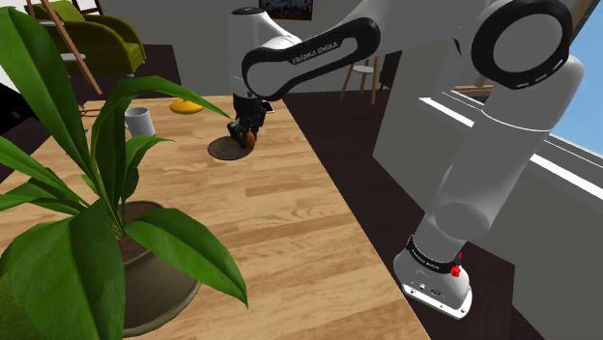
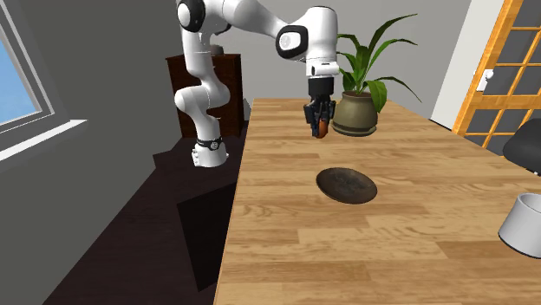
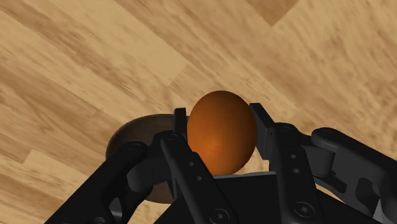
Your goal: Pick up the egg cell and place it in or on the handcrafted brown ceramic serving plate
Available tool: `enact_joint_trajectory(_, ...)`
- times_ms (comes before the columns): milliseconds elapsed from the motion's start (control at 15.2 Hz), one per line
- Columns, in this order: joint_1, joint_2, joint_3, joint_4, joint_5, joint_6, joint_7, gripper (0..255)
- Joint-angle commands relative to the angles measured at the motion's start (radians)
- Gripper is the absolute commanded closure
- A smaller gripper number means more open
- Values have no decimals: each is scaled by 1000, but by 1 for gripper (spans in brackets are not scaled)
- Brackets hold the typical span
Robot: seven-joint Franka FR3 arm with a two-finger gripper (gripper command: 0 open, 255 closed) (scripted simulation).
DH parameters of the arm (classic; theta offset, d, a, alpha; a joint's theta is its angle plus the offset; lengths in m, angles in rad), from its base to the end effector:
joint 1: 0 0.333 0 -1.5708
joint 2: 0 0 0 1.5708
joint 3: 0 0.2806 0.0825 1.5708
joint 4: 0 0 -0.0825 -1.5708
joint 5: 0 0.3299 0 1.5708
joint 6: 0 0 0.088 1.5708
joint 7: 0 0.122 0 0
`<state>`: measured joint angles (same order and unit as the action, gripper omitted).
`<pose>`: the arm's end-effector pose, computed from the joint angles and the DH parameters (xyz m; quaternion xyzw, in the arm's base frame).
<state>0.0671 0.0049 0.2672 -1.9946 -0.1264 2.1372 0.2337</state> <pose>0.4957 0.1646 0.4428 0.9929 0.0801 0.0814 0.0334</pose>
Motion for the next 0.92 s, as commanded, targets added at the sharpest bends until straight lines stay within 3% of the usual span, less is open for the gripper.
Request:
enact_joint_trajectory(0,-9,68,-9,80,-16,-14,-14,255)
enact_joint_trajectory(594,-23,408,-49,547,-70,-141,-89,255)
enact_joint_trajectory(858,-24,434,-53,546,-75,-114,-89,255)
